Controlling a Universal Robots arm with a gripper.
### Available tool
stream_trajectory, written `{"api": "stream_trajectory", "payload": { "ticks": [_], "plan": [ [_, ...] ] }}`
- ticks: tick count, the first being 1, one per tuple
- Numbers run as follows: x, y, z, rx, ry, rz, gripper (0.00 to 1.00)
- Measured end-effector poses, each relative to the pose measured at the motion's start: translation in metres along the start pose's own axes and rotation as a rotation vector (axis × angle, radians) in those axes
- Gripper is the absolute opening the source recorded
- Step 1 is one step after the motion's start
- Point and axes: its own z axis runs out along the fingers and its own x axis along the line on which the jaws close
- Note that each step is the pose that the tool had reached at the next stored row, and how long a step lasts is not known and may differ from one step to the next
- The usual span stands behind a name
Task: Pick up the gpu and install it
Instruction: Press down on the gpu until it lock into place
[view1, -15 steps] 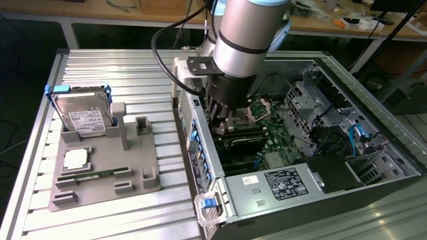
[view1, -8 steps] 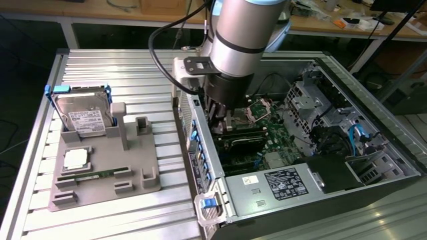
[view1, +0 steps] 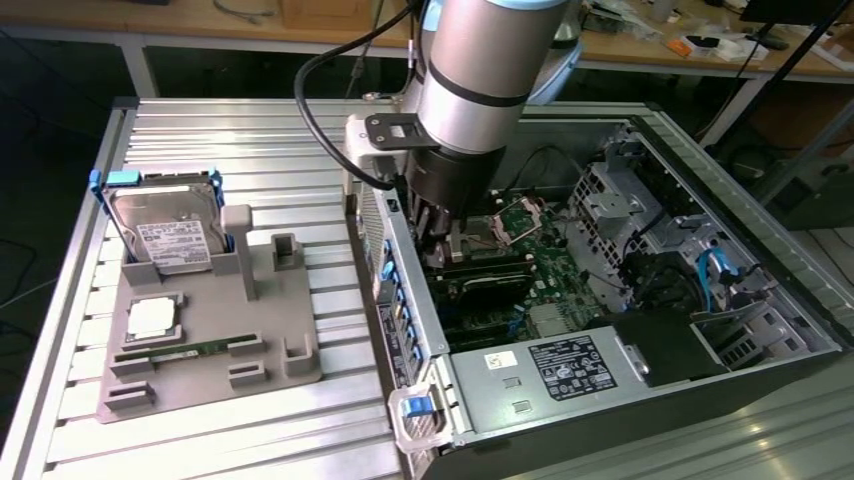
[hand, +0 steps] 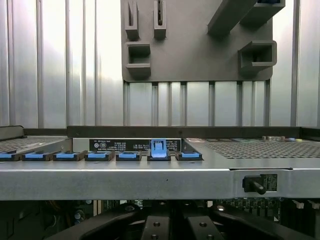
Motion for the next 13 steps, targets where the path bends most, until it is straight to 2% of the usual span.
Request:
{"api": "stream_trajectory", "payload": {
  "ticks": [4, 8, 13],
  "plan": [
    [-0.0003, 0.0011, 0.0002, 0.0002, 0.0002, 0.000, 0.11],
    [-0.0014, 0.0069, 0.0012, 0.0004, 0.0002, 0.000, 0.11],
    [-0.0015, 0.0074, 0.0015, 0.0006, 0.0001, 0.000, 0.11]
  ]
}}
